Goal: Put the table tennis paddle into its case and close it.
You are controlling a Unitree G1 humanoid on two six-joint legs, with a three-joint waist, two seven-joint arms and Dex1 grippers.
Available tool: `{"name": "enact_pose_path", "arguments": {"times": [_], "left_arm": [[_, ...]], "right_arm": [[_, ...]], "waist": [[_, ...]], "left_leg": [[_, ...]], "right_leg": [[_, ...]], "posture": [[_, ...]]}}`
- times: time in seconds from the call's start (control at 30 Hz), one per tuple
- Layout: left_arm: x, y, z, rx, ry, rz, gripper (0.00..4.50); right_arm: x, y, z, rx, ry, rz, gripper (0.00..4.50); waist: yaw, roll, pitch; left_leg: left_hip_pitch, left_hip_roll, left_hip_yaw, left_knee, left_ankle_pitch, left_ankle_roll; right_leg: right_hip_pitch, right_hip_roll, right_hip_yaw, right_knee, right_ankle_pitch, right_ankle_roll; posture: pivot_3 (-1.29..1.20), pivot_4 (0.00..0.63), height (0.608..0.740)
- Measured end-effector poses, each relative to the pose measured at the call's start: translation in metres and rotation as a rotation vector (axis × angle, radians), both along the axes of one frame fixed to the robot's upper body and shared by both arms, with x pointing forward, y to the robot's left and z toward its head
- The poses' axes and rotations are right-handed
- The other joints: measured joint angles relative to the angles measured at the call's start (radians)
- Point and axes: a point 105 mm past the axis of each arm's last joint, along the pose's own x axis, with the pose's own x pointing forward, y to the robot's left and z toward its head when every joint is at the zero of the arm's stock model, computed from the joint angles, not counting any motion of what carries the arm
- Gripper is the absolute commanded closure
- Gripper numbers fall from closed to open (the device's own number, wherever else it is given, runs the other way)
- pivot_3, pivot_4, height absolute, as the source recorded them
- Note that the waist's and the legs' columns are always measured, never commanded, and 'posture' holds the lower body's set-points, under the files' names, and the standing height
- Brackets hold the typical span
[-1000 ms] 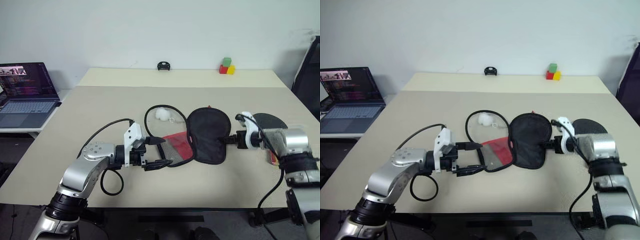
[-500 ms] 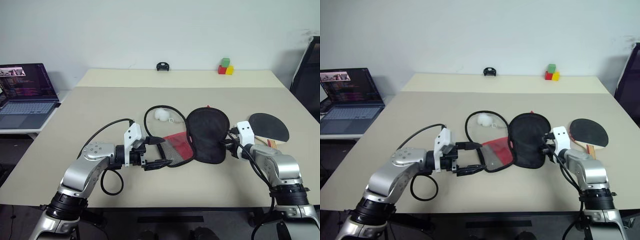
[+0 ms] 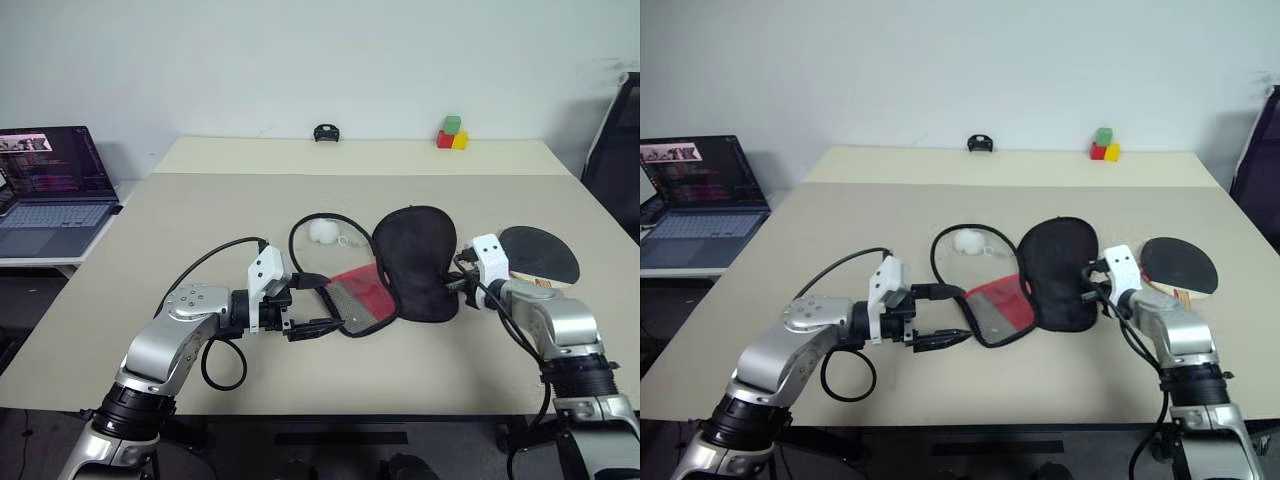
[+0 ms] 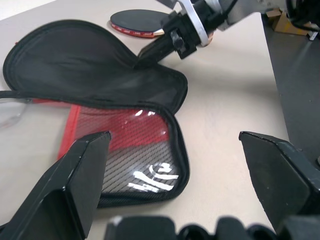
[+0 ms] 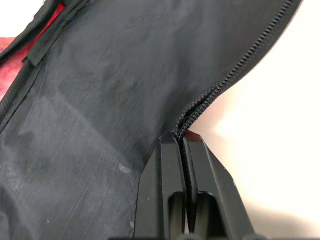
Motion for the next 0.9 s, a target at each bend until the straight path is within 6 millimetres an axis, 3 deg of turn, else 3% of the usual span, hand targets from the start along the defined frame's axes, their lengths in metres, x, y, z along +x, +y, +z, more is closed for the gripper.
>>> {"name": "enact_pose_path", "arguments": {"times": [0.13, 0.3, 0.5, 0.73, 0.9], "left_arm": [[0.0, 0.0, 0.0, 0.001, 0.0, 0.0, 0.0], [0.0, 0.0, 0.0, 0.001, 0.0, 0.001, 0.0], [0.0, 0.0, 0.0, 0.002, -0.001, 0.0, 0.0], [0.0, 0.0, 0.0, 0.003, 0.0, -0.001, 0.0], [0.0, 0.0, 0.0, 0.004, 0.001, -0.004, 0.0]], "right_arm": [[0.005, -0.009, 0.004, -0.009, 0.009, -0.009, 4.47], [0.005, -0.005, 0.004, -0.021, 0.02, 0.013, 4.47], [0.004, 0.0, -0.002, 0.012, 0.054, 0.002, 2.62], [0.007, -0.015, 0.005, -0.054, -0.007, -0.049, 0.19], [0.012, -0.036, 0.027, -0.1, -0.124, -0.103, 0.19]], "waist": [[-0.001, 0.0, 0.0], [0.0, 0.0, 0.0], [0.0, 0.0, 0.0], [0.0, 0.0, 0.0], [-0.001, 0.0, 0.0]], "left_leg": [[0.0, 0.0, 0.0, 0.0, 0.0, 0.0], [0.0, 0.0, 0.0, 0.0, 0.0, 0.0], [0.0, 0.0, 0.0, 0.0, 0.0, 0.0], [0.0, 0.0, 0.0, 0.0, 0.0, 0.0], [0.0, 0.0, 0.001, 0.0, 0.0, 0.0]], "right_leg": [[0.0, 0.0, 0.0, 0.0, 0.0, 0.0], [0.0, 0.0, 0.0, 0.0, 0.0, 0.0], [0.0, 0.0, 0.0, 0.0, 0.0, 0.0], [0.0, 0.0, 0.0, 0.0, 0.0, 0.0], [0.0, 0.0, 0.0, 0.0, 0.0, 0.0]], "posture": [[0.0, 0.15, 0.74], [0.0, 0.15, 0.74], [0.0, 0.15, 0.74], [0.0, 0.15, 0.74], [0.0, 0.15, 0.74]]}}
